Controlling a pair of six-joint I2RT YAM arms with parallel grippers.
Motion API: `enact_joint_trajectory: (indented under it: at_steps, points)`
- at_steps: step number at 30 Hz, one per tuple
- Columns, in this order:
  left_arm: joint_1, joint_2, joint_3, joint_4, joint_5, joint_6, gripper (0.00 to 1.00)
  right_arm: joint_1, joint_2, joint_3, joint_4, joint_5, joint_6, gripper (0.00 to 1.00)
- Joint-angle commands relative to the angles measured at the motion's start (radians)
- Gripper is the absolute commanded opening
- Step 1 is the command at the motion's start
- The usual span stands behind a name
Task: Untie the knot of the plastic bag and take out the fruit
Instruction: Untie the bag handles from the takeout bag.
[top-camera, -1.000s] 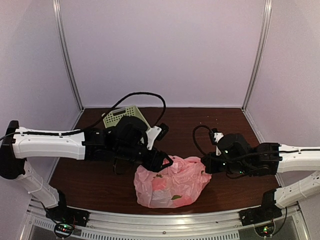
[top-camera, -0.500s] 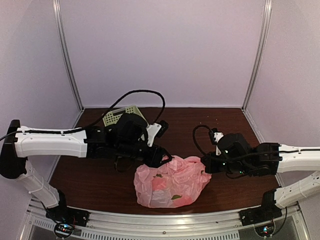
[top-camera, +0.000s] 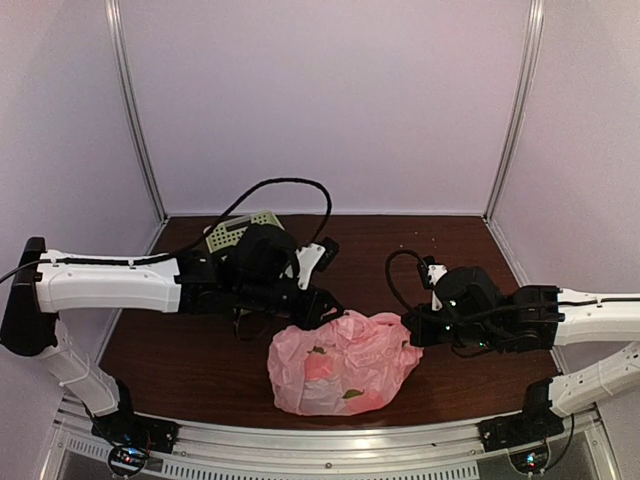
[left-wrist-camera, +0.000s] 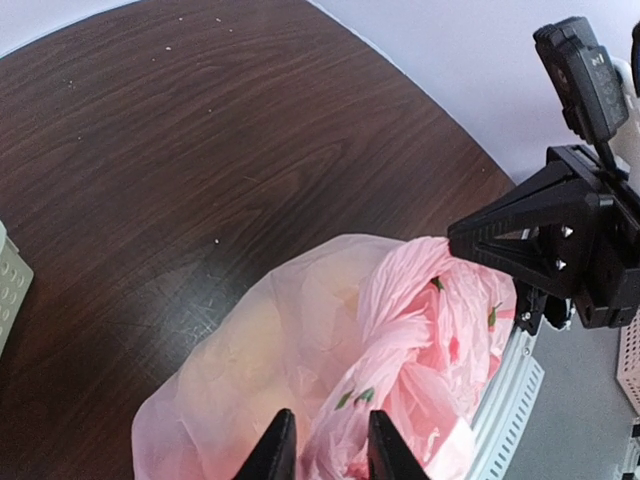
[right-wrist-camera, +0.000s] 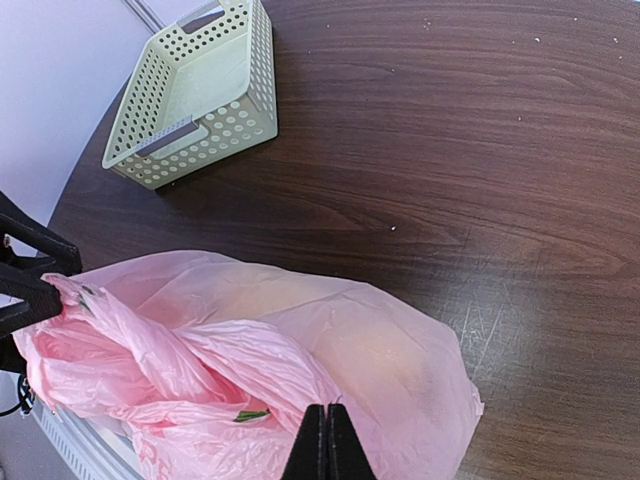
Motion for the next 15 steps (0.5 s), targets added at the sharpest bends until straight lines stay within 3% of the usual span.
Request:
enact_joint_trajectory:
  at_steps: [1,6,9,11,15]
  points:
    - [0.006,0.016,0.024,0.026,0.035,0.008,0.28,-0.005,0.002,-0.001,0.009,0.007,-0.004,0.0]
    - [0.006,0.038,0.034,0.026,0.068,0.012,0.28,-0.005,0.0,-0.002,0.012,0.009,-0.001,0.0]
    - [0.006,0.046,0.039,0.024,0.092,0.017,0.08,-0.004,-0.007,-0.001,0.01,0.019,0.005,0.0]
    - [0.006,0.036,0.043,0.013,0.081,0.027,0.0,-0.005,-0.015,-0.001,0.0,0.038,0.016,0.0]
    - [0.012,-0.021,0.044,-0.008,0.004,0.042,0.0,-0.007,-0.058,-0.001,-0.032,0.094,0.047,0.0]
